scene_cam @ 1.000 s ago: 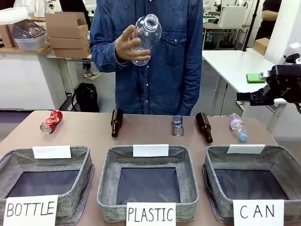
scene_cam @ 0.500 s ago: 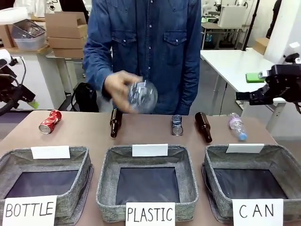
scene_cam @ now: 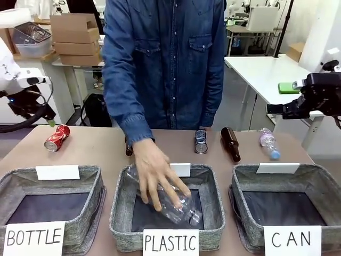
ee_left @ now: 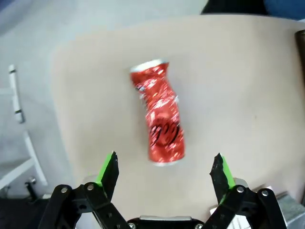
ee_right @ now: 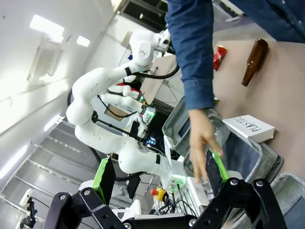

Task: Sort the can waste into the basket.
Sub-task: Pick up the can waste from the table and place it in the right Fabric basket.

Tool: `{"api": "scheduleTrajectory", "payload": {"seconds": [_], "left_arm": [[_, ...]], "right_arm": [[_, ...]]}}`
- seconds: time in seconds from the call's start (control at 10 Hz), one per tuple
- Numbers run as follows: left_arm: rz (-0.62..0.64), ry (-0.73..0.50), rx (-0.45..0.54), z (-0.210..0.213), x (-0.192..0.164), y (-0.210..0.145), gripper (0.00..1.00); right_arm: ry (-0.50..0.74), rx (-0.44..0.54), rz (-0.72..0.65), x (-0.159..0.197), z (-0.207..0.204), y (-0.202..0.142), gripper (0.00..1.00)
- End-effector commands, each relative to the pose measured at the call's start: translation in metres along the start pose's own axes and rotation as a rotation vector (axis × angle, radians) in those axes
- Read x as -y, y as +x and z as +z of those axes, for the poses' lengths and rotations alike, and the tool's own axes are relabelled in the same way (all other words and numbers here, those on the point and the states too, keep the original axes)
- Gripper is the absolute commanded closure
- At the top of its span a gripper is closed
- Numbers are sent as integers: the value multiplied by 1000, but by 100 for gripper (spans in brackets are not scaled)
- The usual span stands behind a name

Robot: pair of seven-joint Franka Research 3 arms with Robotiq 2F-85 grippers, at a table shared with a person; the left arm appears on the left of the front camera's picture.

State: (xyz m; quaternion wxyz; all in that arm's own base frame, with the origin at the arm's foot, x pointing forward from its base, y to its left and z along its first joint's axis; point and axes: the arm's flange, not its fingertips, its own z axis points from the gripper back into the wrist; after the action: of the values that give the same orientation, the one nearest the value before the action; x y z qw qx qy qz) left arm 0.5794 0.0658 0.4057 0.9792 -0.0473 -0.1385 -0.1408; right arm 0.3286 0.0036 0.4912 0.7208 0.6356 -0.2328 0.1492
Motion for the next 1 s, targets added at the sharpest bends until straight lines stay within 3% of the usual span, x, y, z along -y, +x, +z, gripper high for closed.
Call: {"api": "scheduleTrajectory", "payload": {"seconds": [0.0,0.3,0.6,0.9], "left_arm": [[0,-121,-12,-20,-19,14,0],[37,-90,-79,-62,-23,27,0],[44,-152,-91,-85,-18,33,0],[85,-111,-130,-97,-18,35,0]], "right_arm": [[19,15,28,1,-2,4,0],[19,15,28,1,-2,4,0],[19,15,28,1,-2,4,0],[19,15,28,1,-2,4,0]]}}
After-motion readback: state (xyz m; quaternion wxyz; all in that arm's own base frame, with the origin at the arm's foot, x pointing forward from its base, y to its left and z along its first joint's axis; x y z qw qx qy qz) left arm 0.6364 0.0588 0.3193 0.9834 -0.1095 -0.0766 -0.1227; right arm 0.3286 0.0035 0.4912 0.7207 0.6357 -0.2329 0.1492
